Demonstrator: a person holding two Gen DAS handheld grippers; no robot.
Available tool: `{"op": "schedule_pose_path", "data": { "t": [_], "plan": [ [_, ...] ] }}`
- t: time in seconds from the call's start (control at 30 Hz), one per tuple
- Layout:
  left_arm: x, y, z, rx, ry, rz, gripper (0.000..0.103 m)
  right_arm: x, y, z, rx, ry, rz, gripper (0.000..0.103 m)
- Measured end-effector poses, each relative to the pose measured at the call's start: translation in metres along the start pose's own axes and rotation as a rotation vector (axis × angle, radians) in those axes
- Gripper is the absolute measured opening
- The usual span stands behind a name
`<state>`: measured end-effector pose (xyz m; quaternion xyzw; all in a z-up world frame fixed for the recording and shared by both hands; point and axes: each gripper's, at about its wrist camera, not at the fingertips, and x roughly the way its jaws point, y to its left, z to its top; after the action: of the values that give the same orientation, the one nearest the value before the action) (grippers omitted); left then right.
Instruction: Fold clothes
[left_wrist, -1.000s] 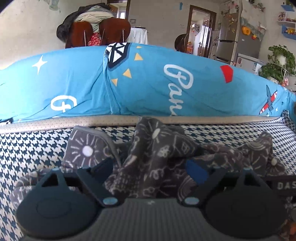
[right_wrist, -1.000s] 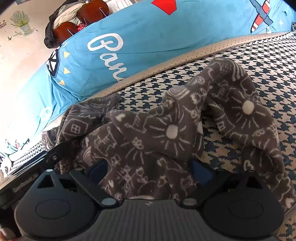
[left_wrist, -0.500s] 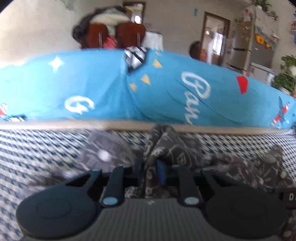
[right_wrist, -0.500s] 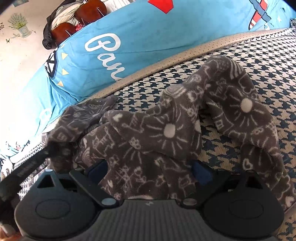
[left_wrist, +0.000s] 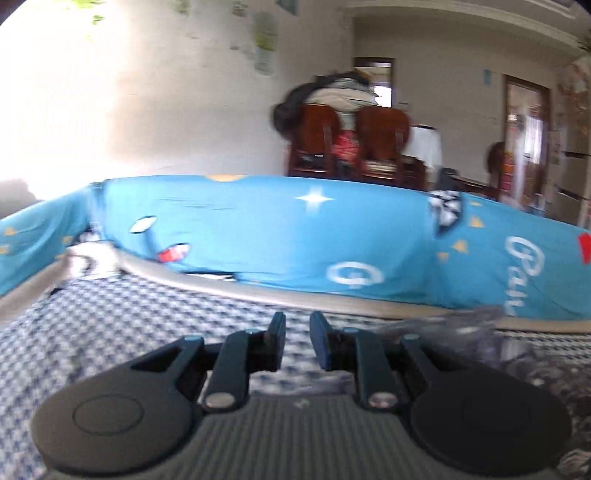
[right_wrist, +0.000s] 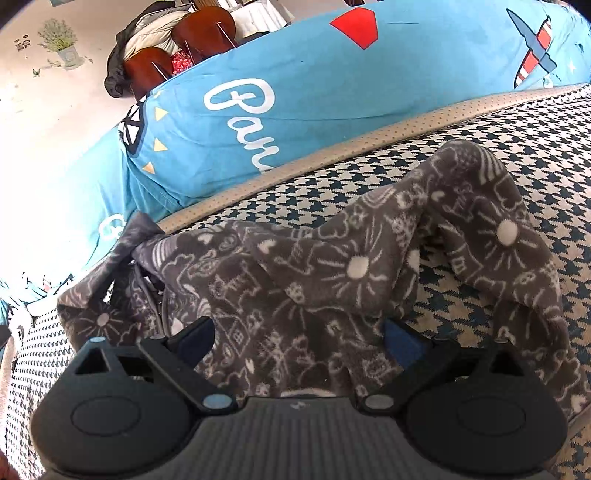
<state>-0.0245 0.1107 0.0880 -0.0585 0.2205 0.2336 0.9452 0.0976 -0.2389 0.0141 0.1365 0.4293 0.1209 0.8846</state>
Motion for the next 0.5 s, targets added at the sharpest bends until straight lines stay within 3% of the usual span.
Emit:
{"op": "schedule_pose_path", "data": {
  "t": [0.1,0.27,0.4,0.47,0.5],
  "plan": [
    [-0.005,0.028,-0.001,-0.038,0.011,0.042,0.017,0.000,0.003,-0.003,-0.005,-0.003,-0.004,0.098],
    [-0.001,0.024,-0.005,-0.059,0.041,-0.048,0.018,-0.004,0.015,-0.004,-0.039,-0.020,-0.014,0.098],
    [0.002,0.021,-0.009,-0.077,0.066,-0.120,0.041,-0.011,0.030,0.001,-0.085,-0.038,-0.028,0.098],
    [0.004,0.020,-0.010,-0.085,0.078,-0.156,0.058,-0.010,0.035,0.003,-0.098,-0.037,-0.035,0.099],
    [0.005,0.019,-0.011,-0.090,0.085,-0.174,0.073,-0.010,0.037,0.003,-0.104,-0.037,-0.040,0.099]
  ]
}}
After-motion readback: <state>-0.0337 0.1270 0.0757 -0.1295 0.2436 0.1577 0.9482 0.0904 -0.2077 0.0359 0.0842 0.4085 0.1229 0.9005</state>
